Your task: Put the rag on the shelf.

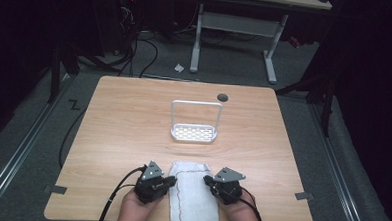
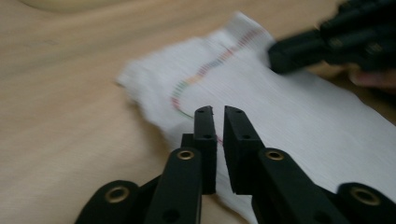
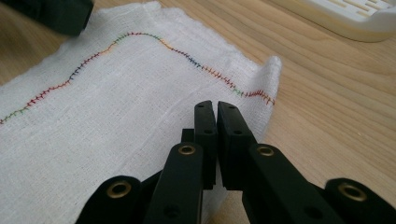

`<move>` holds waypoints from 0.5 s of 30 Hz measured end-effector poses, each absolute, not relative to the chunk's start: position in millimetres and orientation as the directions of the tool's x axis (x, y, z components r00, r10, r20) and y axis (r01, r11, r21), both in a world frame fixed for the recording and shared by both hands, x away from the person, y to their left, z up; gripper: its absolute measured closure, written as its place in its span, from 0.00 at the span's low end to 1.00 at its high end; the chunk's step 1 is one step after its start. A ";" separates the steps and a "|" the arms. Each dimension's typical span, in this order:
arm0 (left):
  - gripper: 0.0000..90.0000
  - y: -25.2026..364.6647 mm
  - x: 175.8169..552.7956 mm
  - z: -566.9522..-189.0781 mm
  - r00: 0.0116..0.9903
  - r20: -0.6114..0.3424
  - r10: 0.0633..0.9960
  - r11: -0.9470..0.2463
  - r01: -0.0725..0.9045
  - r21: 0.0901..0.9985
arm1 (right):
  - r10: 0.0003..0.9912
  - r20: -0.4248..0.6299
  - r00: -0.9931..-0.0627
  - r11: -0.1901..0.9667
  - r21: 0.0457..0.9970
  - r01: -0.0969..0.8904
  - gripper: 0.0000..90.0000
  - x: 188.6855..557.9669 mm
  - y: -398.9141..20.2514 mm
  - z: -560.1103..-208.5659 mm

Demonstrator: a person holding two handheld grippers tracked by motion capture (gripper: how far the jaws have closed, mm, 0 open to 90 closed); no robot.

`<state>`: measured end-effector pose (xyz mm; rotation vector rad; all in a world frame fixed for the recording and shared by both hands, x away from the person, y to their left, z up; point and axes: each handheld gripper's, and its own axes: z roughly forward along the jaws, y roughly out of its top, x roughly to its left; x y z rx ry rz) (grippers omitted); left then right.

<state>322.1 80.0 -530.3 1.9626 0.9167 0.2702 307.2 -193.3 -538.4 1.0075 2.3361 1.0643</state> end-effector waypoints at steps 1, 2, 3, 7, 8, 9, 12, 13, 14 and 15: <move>0.86 80.0 322.1 -530.3 0.698 -0.168 0.696 -0.297 0.493 0.818 | 0.741 -0.046 -0.670 0.456 0.767 0.452 0.97 307.2 -193.3 -538.4; 0.86 81.0 326.5 -531.5 0.683 -0.166 0.711 -0.288 0.498 0.818 | 0.740 -0.043 -0.672 0.453 0.769 0.450 0.97 307.5 -194.0 -538.7; 0.81 80.9 330.2 -532.4 0.675 -0.176 0.717 -0.280 0.509 0.814 | 0.739 -0.041 -0.672 0.452 0.770 0.450 0.97 307.7 -194.4 -538.8; 0.71 67.9 342.9 -537.6 0.654 -0.124 0.746 -0.309 0.506 0.805 | 0.735 -0.040 -0.677 0.455 0.769 0.448 0.97 308.1 -195.2 -538.8; 0.71 62.2 350.1 -540.1 0.646 -0.123 0.754 -0.320 0.524 0.790 | 0.735 -0.038 -0.677 0.454 0.769 0.450 0.97 307.9 -195.9 -538.7; 0.71 62.2 350.1 -540.1 0.646 -0.123 0.754 -0.320 0.524 0.790 | 0.735 -0.038 -0.677 0.454 0.769 0.450 0.97 307.7 -196.6 -538.7; 0.74 54.7 358.8 -540.3 0.643 -0.120 0.756 -0.330 0.533 0.779 | 0.735 -0.039 -0.677 0.454 0.769 0.449 0.97 306.8 -198.3 -538.7; 0.75 54.7 358.8 -540.3 0.643 -0.120 0.756 -0.330 0.533 0.779 | 0.735 -0.039 -0.677 0.454 0.769 0.449 0.97 306.8 -198.3 -538.7; 0.75 53.8 360.0 -540.4 0.640 -0.125 0.758 -0.324 0.536 0.779 | 0.736 -0.037 -0.676 0.453 0.768 0.452 0.97 306.8 -199.1 -538.6; 0.76 52.9 361.6 -540.5 0.642 -0.137 0.755 -0.319 0.541 0.778 | 0.736 -0.034 -0.676 0.452 0.768 0.453 0.97 306.9 -199.5 -538.6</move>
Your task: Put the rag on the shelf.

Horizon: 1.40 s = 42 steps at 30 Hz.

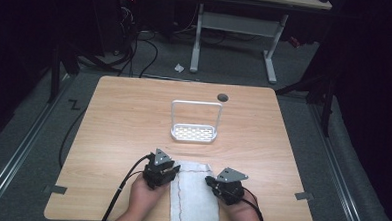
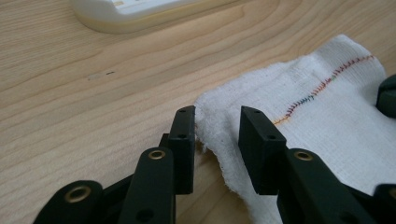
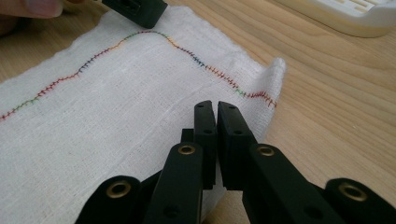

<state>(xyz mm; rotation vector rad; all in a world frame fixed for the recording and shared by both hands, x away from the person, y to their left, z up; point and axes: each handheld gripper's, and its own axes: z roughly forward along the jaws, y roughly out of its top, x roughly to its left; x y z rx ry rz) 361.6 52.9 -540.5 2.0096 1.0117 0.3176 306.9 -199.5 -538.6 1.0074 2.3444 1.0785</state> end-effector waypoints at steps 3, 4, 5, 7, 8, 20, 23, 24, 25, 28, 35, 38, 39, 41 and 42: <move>0.80 51.9 363.9 -540.7 0.643 -0.151 0.751 -0.311 0.547 0.777 | 0.737 -0.023 -0.675 0.444 0.769 0.459 0.97 307.6 -200.8 -538.7; 0.81 51.5 364.9 -540.8 0.643 -0.157 0.749 -0.309 0.549 0.777 | 0.738 -0.024 -0.675 0.445 0.769 0.458 0.97 307.5 -200.8 -538.7; 0.82 50.8 365.8 -540.7 0.645 -0.164 0.746 -0.307 0.553 0.775 | 0.737 -0.025 -0.675 0.445 0.770 0.458 0.97 307.4 -200.7 -538.8; 0.86 50.8 367.4 -541.0 0.659 -0.178 0.731 -0.312 0.554 0.772 | 0.739 -0.024 -0.674 0.444 0.770 0.459 0.97 307.4 -200.7 -538.9; 0.91 51.6 368.5 -541.5 0.662 -0.202 0.722 -0.304 0.566 0.767 | 0.740 -0.020 -0.672 0.440 0.770 0.462 0.96 307.4 -200.9 -538.9; 0.93 55.7 372.0 -542.5 0.656 -0.254 0.711 -0.277 0.593 0.756 | 0.823 0.014 -0.568 0.328 0.804 0.495 0.77 319.0 -210.9 -528.6; 0.93 56.0 372.1 -542.4 0.656 -0.256 0.711 -0.277 0.594 0.755 | 0.838 0.039 -0.545 0.304 0.796 0.524 0.76 331.7 -205.4 -528.2; 0.93 55.9 372.2 -542.5 0.655 -0.259 0.710 -0.273 0.595 0.756 | 0.847 0.027 -0.531 0.309 0.787 0.533 0.77 334.1 -202.8 -529.0; 0.93 56.1 372.3 -542.5 0.655 -0.259 0.710 -0.274 0.596 0.755 | 0.854 0.023 -0.520 0.309 0.782 0.541 0.79 336.7 -200.6 -530.4; 0.93 56.7 372.5 -542.9 0.650 -0.270 0.711 -0.264 0.601 0.754 | 0.862 0.027 -0.507 0.318 0.750 0.580 0.80 346.4 -192.4 -536.5; 0.93 57.3 372.8 -543.2 0.646 -0.281 0.710 -0.256 0.608 0.752 | 0.860 0.041 -0.509 0.303 0.762 0.573 0.84 342.7 -194.2 -539.2; 0.93 57.3 372.9 -543.2 0.646 -0.281 0.710 -0.256 0.608 0.751 | 0.854 0.060 -0.516 0.296 0.761 0.578 0.89 343.3 -194.9 -539.4; 0.93 57.2 372.9 -543.3 0.646 -0.283 0.709 -0.254 0.608 0.752 | 0.851 0.056 -0.522 0.303 0.760 0.575 0.93 342.1 -193.0 -539.3; 0.93 57.1 372.7 -543.2 0.645 -0.281 0.711 -0.255 0.608 0.752 | 0.847 0.042 -0.530 0.315 0.763 0.564 0.93 342.0 -192.7 -539.4; 0.93 57.0 372.6 -543.2 0.645 -0.280 0.711 -0.255 0.608 0.752 | 0.844 0.029 -0.535 0.327 0.764 0.556 0.94 341.5 -191.7 -539.3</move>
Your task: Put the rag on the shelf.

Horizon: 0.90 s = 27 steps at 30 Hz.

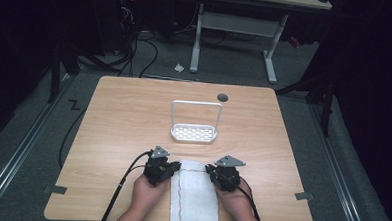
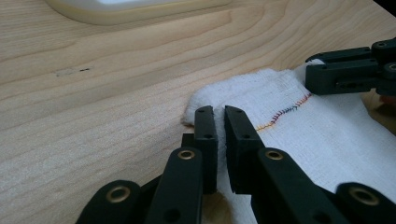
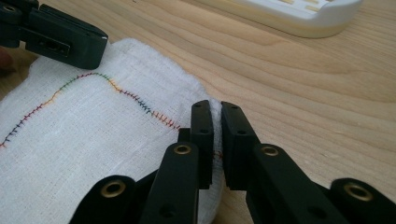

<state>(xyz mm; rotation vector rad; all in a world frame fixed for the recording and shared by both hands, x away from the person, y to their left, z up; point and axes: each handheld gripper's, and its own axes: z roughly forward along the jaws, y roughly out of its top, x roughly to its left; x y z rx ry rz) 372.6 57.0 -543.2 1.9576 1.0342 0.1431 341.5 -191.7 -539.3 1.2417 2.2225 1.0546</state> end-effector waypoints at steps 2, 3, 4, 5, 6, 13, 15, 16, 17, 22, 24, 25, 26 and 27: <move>0.93 56.5 372.1 -543.1 0.647 -0.273 0.712 -0.258 0.603 0.755 | 0.842 0.023 -0.540 0.333 0.764 0.552 0.95 341.6 -191.6 -539.1; 0.93 56.5 371.5 -542.6 0.649 -0.268 0.712 -0.262 0.599 0.756 | 0.841 0.021 -0.541 0.336 0.765 0.550 0.95 341.5 -191.5 -539.1; 0.94 56.5 371.5 -542.6 0.649 -0.268 0.712 -0.262 0.599 0.756 | 0.841 0.021 -0.541 0.336 0.765 0.550 0.95 341.5 -191.5 -539.1; 0.94 57.1 369.8 -542.0 0.655 -0.260 0.709 -0.260 0.586 0.767 | 0.840 0.013 -0.542 0.339 0.767 0.544 0.95 340.7 -191.1 -538.8; 0.94 57.1 369.8 -542.0 0.655 -0.260 0.709 -0.260 0.586 0.767 | 0.840 0.013 -0.542 0.339 0.767 0.544 0.95 340.7 -191.1 -538.8; 0.94 58.0 355.2 -535.7 0.683 -0.190 0.706 -0.240 0.483 0.842 | 0.841 0.002 -0.541 0.315 0.811 0.493 0.95 333.3 -192.9 -531.1; 0.94 59.1 350.6 -531.1 0.681 -0.199 0.704 -0.209 0.467 0.859 | 0.843 -0.002 -0.537 0.301 0.830 0.469 0.95 328.7 -192.8 -526.5; 0.94 60.6 345.3 -523.7 0.679 -0.204 0.705 -0.180 0.449 0.875 | 0.841 -0.011 -0.540 0.294 0.848 0.441 0.95 324.0 -191.9 -521.5; 0.94 60.6 345.3 -523.7 0.679 -0.204 0.705 -0.180 0.449 0.875 | 0.841 -0.011 -0.540 0.294 0.848 0.441 0.95 324.0 -191.9 -521.5; 0.94 63.0 335.0 -508.7 0.677 -0.182 0.713 -0.154 0.404 0.902 | 0.836 -0.038 -0.548 0.283 0.885 0.371 0.95 314.9 -188.9 -508.3; 0.94 63.6 332.4 -502.9 0.678 -0.166 0.716 -0.156 0.387 0.909 | 0.835 -0.046 -0.549 0.278 0.895 0.348 0.95 313.0 -188.7 -503.3; 0.94 64.2 330.2 -496.2 0.678 -0.145 0.720 -0.155 0.362 0.919 | 0.835 -0.061 -0.547 0.280 0.903 0.325 0.95 312.3 -188.8 -498.7; 0.94 64.5 330.1 -493.9 0.679 -0.141 0.720 -0.155 0.356 0.921 | 0.834 -0.065 -0.548 0.276 0.909 0.313 0.95 312.4 -189.7 -495.0; 0.94 64.5 329.6 -489.9 0.679 -0.136 0.721 -0.152 0.346 0.926 | 0.833 -0.066 -0.549 0.275 0.911 0.307 0.95 312.5 -190.0 -492.7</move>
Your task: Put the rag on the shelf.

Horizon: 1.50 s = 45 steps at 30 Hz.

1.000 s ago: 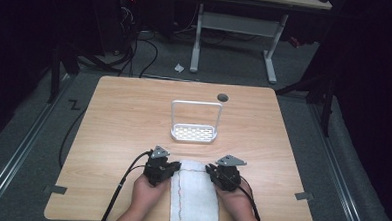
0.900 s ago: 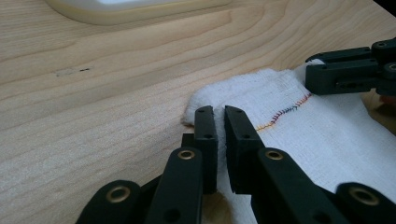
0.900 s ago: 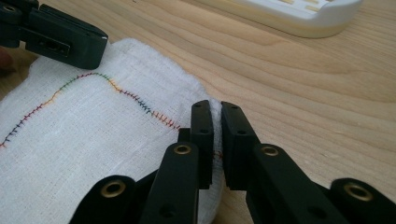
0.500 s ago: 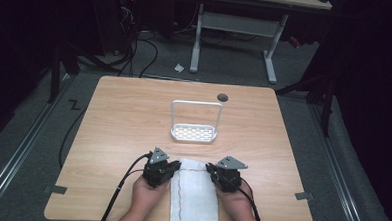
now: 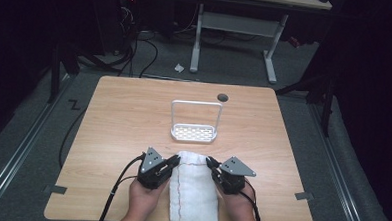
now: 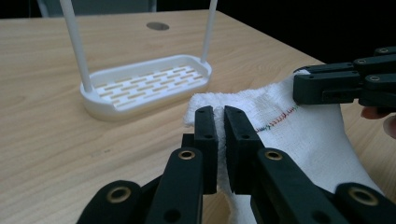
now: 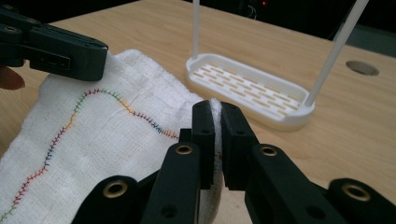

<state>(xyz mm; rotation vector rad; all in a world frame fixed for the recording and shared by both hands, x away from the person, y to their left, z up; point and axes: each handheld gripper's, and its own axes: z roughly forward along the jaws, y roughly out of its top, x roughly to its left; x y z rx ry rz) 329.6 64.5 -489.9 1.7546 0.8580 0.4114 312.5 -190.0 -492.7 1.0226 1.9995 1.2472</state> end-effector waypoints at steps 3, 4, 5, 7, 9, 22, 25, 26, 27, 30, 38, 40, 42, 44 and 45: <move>0.94 64.5 329.0 -483.6 0.679 -0.125 0.724 -0.145 0.326 0.934 | 0.833 -0.086 -0.546 0.272 0.923 0.271 0.95 312.2 -191.1 -483.8; 0.94 64.5 329.0 -479.9 0.678 -0.123 0.724 -0.139 0.318 0.938 | 0.833 -0.086 -0.546 0.272 0.923 0.271 0.95 312.2 -191.1 -483.8; 0.94 64.1 329.1 -472.6 0.677 -0.117 0.727 -0.128 0.301 0.945 | 0.835 -0.095 -0.542 0.268 0.931 0.249 0.95 312.6 -191.3 -477.4; 0.94 63.9 329.4 -464.3 0.676 -0.106 0.729 -0.121 0.280 0.952 | 0.839 -0.093 -0.536 0.252 0.939 0.233 0.95 313.5 -191.7 -471.9; 0.94 63.9 329.7 -461.5 0.676 -0.101 0.730 -0.120 0.273 0.955 | 0.841 -0.093 -0.532 0.246 0.943 0.224 0.95 314.0 -191.8 -469.0; 0.94 66.7 337.1 -421.5 0.668 -0.085 0.739 -0.060 0.191 0.980 | 0.854 -0.121 -0.505 0.195 0.976 0.095 0.95 318.3 -193.0 -421.9; 0.94 66.4 337.5 -413.1 0.669 -0.078 0.739 -0.051 0.171 0.984 | 0.856 -0.124 -0.502 0.189 0.979 0.080 0.95 318.4 -192.8 -415.2; 0.94 66.2 337.6 -410.2 0.668 -0.074 0.740 -0.049 0.164 0.985 | 0.857 -0.133 -0.499 0.188 0.980 0.062 0.95 318.6 -193.0 -409.0; 0.94 66.1 337.5 -407.3 0.668 -0.069 0.741 -0.049 0.156 0.987 | 0.857 -0.133 -0.499 0.188 0.980 0.062 0.95 318.6 -193.0 -409.0; 0.94 66.8 337.7 -397.2 0.666 -0.061 0.743 -0.036 0.131 0.991 | 0.857 -0.135 -0.497 0.176 0.984 0.037 0.95 318.4 -193.0 -398.8; 0.94 67.6 336.8 -380.9 0.662 -0.044 0.748 -0.017 0.086 0.996 | 0.860 -0.142 -0.491 0.159 0.987 -0.007 0.95 317.1 -192.0 -382.1; 0.94 67.3 336.6 -378.1 0.661 -0.043 0.749 -0.012 0.078 0.997 | 0.860 -0.144 -0.490 0.155 0.988 -0.017 0.95 316.8 -191.9 -378.2; 0.94 66.8 337.0 -375.4 0.659 -0.042 0.751 -0.007 0.073 0.997 | 0.861 -0.143 -0.488 0.150 0.988 -0.026 0.95 316.6 -191.6 -373.6; 0.94 66.5 337.4 -373.1 0.659 -0.039 0.751 -0.007 0.067 0.998 | 0.862 -0.142 -0.486 0.144 0.989 -0.033 0.95 316.9 -191.7 -370.8; 0.94 66.3 337.4 -372.0 0.657 -0.036 0.753 -0.007 0.062 0.998 | 0.863 -0.143 -0.484 0.143 0.989 -0.037 0.95 317.1 -191.6 -369.2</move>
